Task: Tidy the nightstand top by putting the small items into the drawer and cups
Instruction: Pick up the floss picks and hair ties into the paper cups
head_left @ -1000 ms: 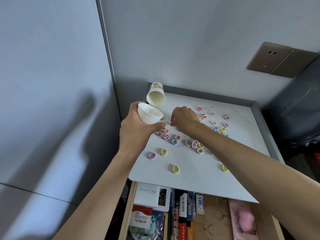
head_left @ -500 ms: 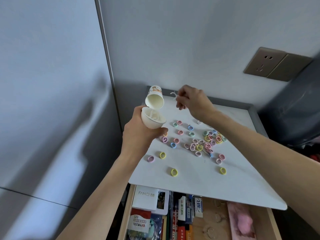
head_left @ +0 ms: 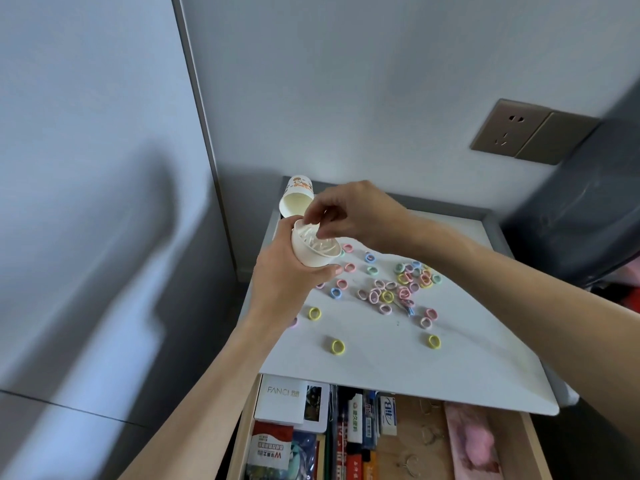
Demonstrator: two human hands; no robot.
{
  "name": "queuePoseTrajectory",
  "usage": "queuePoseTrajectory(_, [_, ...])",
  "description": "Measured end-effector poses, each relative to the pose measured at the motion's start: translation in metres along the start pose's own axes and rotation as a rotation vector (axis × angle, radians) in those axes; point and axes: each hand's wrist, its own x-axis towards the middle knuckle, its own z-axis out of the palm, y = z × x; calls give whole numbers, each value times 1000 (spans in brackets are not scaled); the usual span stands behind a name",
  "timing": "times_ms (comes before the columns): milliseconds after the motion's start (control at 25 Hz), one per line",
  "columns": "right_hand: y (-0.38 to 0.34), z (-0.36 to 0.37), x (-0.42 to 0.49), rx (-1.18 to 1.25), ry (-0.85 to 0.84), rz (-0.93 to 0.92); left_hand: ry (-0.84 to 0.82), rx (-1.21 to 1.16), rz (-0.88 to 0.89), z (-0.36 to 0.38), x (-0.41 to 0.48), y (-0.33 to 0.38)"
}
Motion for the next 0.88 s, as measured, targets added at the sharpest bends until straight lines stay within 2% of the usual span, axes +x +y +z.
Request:
queuePoseTrajectory(200, [8, 5, -14, 133, 124, 30, -14, 18, 10, 5, 1, 4])
queuePoseTrajectory(320, [40, 4, -37, 69, 252, 168, -19, 29, 5, 8, 0, 1])
queuePoseTrajectory(480, [95, 36, -95, -288, 37, 435, -49, 4, 50, 9, -2, -3])
queuePoseTrajectory(720, [110, 71, -107, -292, 177, 536, -58, 18, 85, 19, -2, -10])
queuePoseTrajectory(880, [113, 75, -99, -460, 110, 559, -60, 35, 74, 19, -1, -11])
